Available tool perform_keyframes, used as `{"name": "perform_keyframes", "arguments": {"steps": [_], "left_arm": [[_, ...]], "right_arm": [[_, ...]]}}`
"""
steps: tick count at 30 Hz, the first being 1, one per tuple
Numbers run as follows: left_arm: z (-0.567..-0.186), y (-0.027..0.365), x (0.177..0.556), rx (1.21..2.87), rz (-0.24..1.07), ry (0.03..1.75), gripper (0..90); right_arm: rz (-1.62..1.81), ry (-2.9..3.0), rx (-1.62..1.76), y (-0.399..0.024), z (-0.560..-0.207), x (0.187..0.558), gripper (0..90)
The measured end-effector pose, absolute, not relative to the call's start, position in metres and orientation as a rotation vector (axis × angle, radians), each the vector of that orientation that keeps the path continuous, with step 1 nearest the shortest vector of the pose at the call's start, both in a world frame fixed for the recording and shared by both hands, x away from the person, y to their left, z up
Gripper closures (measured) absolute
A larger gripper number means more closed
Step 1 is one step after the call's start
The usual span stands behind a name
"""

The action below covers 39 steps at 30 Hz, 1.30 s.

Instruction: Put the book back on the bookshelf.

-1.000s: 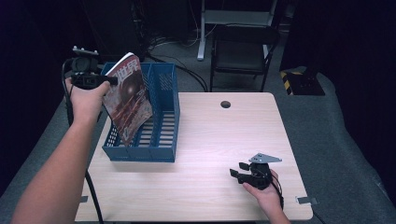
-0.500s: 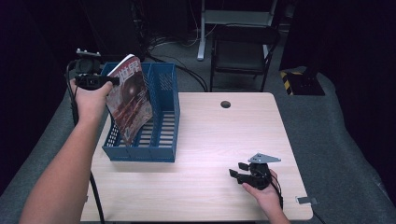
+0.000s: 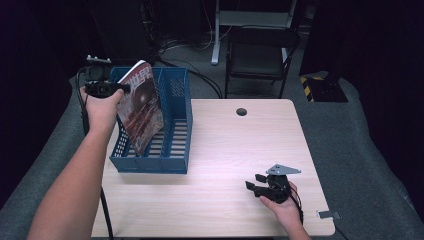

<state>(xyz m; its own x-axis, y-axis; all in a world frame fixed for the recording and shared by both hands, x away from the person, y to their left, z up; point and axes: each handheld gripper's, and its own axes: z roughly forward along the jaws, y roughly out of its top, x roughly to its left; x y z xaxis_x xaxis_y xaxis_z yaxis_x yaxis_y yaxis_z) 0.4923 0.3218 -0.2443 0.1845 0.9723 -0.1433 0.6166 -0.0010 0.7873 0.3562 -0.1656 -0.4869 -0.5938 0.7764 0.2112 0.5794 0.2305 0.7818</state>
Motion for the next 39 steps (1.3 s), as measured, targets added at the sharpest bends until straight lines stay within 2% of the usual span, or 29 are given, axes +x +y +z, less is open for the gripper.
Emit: {"name": "perform_keyframes", "arguments": {"steps": [26,39], "left_arm": [[-0.29,0.308,0.504,1.775,0.548,1.542,83.7],[-0.292,0.309,0.501,1.811,0.519,1.548,83.3]], "right_arm": [[1.285,2.285,1.28,-0.166,-0.487,0.356,45.5],[1.286,2.284,1.278,-0.165,-0.487,0.356,45.5]]}}
